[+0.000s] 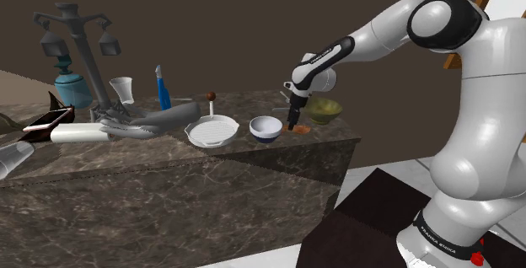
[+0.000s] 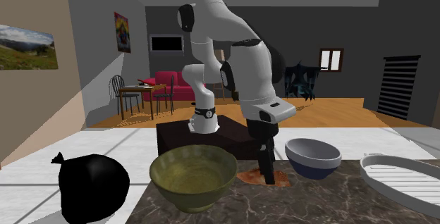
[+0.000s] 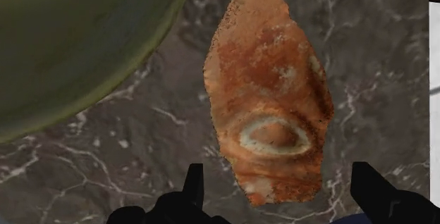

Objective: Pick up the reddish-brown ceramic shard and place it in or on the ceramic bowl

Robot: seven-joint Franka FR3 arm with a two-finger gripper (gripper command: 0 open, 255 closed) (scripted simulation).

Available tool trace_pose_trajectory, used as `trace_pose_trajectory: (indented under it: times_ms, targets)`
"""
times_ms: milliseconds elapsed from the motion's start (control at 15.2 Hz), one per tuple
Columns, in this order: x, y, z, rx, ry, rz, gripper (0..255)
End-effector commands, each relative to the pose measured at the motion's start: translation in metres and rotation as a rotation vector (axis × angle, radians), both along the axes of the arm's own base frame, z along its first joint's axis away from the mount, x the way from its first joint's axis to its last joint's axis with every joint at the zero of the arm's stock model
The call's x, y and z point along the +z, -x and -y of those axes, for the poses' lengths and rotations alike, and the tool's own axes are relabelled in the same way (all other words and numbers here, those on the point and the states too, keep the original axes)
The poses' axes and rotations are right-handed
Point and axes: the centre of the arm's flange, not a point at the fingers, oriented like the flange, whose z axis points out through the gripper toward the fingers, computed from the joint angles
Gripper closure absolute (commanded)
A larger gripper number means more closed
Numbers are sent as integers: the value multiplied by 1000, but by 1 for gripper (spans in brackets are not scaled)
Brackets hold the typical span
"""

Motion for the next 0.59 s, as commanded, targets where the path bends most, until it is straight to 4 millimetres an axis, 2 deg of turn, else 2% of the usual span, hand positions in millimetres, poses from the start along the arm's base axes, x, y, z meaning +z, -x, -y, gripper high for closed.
trace_pose_trajectory:
  times_ms: [0, 132, 528]
  targets:
    - [-11, -1, -3, 3, -2, 1, 0]
    - [-19, -2, -4, 3, -2, 1, 0]
    - [-19, -2, -4, 3, -2, 1, 0]
